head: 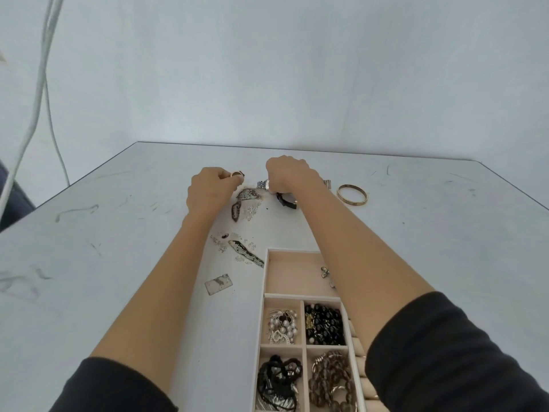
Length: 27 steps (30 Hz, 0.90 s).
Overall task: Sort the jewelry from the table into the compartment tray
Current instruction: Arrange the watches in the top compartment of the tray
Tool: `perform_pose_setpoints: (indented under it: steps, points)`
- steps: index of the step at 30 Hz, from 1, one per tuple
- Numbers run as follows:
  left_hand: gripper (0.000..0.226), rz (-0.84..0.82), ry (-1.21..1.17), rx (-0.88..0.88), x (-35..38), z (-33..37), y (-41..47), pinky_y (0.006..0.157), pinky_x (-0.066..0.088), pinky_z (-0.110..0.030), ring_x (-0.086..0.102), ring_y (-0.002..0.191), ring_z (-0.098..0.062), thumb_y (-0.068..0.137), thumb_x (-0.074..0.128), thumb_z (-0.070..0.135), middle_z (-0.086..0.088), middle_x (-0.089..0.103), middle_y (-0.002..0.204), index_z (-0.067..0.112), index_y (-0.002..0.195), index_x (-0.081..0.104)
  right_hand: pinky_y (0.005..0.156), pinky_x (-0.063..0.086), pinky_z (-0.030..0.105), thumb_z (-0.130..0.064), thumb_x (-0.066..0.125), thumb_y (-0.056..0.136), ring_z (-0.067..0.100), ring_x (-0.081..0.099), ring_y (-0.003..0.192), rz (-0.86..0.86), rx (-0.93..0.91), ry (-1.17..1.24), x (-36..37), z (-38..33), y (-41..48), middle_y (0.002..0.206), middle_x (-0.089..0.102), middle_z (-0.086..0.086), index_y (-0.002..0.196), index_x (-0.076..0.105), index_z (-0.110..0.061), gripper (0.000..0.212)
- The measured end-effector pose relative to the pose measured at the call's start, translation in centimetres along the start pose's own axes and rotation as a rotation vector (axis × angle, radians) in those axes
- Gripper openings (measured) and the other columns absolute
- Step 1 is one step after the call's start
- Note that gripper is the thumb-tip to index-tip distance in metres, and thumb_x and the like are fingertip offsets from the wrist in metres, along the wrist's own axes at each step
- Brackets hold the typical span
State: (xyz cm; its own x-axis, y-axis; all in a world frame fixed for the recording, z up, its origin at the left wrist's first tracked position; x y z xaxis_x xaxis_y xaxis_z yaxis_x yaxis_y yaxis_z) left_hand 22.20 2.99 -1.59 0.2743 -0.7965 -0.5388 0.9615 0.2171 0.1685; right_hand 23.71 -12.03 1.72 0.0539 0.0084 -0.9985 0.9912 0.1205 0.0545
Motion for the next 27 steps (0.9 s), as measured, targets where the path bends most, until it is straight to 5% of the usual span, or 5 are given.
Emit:
perform_pose_setpoints:
  steps: [5,9,15,22,27]
  points:
    - [0.012,-0.082,-0.311,-0.086,-0.8,0.1,-0.1,0.06,0.04,-0.023,0.057,0.068,-0.012,0.079,0.069,0.028,0.003,0.069,0.074,0.017,0.076,0.067,0.067,0.033,0.027,-0.007,0.061,0.083,0.025,0.041,0.077,-0.002,0.003,0.153,-0.3,0.5,0.3,0.065,0.036,0.001,0.061,0.031,-0.014,0.038]
    - [0.019,-0.196,-0.38,-0.125,-1.2,0.7,-0.6,0.071,0.047,-0.026,0.06,0.075,-0.014,0.082,0.068,0.025,-0.002,0.072,0.087,0.014,0.098,0.07,0.056,0.031,0.025,-0.01,0.067,0.079,0.02,0.041,0.063,0.094,0.05,0.631,-1.9,2.2,0.1,0.061,0.042,0.002,0.055,0.04,-0.013,0.036]
    - [0.022,-0.345,-0.495,-0.114,-2.9,2.6,-3.2,0.098,0.049,-0.035,0.065,0.083,-0.018,0.083,0.069,0.019,-0.003,0.072,0.096,0.012,0.103,0.07,0.056,0.056,0.026,-0.005,0.073,0.081,0.02,0.06,0.065,0.023,0.047,1.331,-5.0,4.3,-4.4,0.084,0.064,0.011,0.093,0.062,-0.002,0.016]
    - [0.016,-0.482,-0.46,-0.043,-3.6,3.8,-9.4,0.089,0.054,-0.031,0.069,0.079,-0.016,0.081,0.072,0.022,-0.001,0.071,0.091,0.013,0.095,0.073,0.066,0.057,0.026,-0.007,0.071,0.083,0.016,0.065,0.068,-0.088,0.013,1.593,-5.8,5.0,-10.6,0.082,0.065,0.007,0.094,0.064,-0.007,0.013]
    - [0.01,-0.441,-0.302,0.029,-3.1,4.1,-13.6,0.071,0.037,-0.024,0.059,0.08,-0.006,0.08,0.072,0.03,0.009,0.069,0.088,0.022,0.087,0.072,0.071,0.06,0.03,-0.005,0.07,0.082,0.017,0.065,0.074,-0.123,0.051,1.675,-3.7,5.6,-14.3,0.084,0.067,0.005,0.103,0.062,-0.006,0.022]
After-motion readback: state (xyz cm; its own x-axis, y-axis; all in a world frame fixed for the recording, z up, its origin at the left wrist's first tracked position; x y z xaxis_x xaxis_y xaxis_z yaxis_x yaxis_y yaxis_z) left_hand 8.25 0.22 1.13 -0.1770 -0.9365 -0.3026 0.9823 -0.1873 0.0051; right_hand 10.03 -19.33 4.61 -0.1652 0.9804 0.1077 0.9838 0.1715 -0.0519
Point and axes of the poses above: each hand's wrist, its own y-axis towards the middle knuckle, its own x-axis out of the palm, z = x × y, the point moved 5 cm from there along y, towards the middle knuckle
